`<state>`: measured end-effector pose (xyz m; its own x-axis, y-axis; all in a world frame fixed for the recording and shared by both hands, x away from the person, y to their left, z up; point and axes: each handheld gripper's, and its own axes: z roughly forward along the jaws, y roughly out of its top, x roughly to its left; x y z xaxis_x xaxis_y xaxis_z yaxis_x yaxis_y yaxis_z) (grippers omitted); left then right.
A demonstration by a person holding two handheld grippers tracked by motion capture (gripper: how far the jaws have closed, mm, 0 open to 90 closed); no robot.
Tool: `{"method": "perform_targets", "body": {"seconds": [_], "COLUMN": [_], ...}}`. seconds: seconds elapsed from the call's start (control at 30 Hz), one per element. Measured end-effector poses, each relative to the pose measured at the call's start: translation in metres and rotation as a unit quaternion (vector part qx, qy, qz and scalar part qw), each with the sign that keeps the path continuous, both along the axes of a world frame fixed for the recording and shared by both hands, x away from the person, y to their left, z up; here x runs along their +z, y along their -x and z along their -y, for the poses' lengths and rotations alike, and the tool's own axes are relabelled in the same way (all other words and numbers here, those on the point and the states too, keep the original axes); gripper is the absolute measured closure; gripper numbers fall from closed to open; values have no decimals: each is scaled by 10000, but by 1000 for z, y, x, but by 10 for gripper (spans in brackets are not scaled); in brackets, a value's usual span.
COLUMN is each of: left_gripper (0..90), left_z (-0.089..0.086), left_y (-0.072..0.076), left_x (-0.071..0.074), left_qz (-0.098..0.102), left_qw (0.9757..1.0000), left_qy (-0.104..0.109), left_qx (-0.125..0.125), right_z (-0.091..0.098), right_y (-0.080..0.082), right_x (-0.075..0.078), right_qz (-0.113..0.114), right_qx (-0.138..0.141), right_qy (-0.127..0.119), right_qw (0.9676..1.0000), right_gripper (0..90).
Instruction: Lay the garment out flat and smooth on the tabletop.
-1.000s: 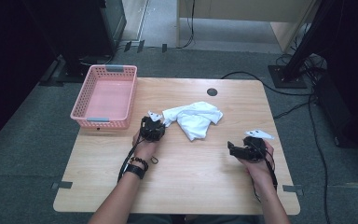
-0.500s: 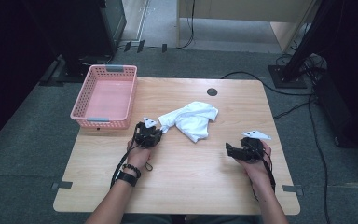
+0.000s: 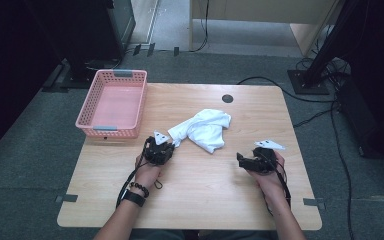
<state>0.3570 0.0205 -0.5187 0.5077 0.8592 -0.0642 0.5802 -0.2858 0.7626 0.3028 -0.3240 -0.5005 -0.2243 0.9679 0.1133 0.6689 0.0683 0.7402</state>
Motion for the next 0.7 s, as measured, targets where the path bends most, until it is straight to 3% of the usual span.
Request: {"method": "perform_targets", "body": {"seconds": [0.13, 0.23, 0.33, 0.47, 0.6, 0.7], "left_gripper": [867, 865, 865, 864, 861, 860], "left_z": [0, 0, -1, -2, -2, -3], "left_y": [1, 0, 0, -1, -1, -2], "left_x": [0, -1, -1, -1, -1, -1], "left_qz": [8, -1, -10, -46, -68, -80], "left_qw": [10000, 10000, 10000, 9999, 9998, 9998], "left_qy": [28, 48, 70, 138, 177, 200], "left_qx": [11, 11, 18, 20, 36, 37], "right_z": [-14, -22, -29, -42, -56, -65], "right_y": [-6, -13, -22, -33, -44, -50], "right_x": [-2, -1, -1, 0, -2, -8], "right_qz": [16, 74, 144, 148, 62, -76], "right_qx": [118, -7, -76, 51, 189, 251], "right_qy": [39, -35, -317, -421, -312, -379], "right_qw": [9999, 10000, 9994, 9990, 9993, 9989], "right_gripper": [209, 265, 331, 376, 407, 475]}}
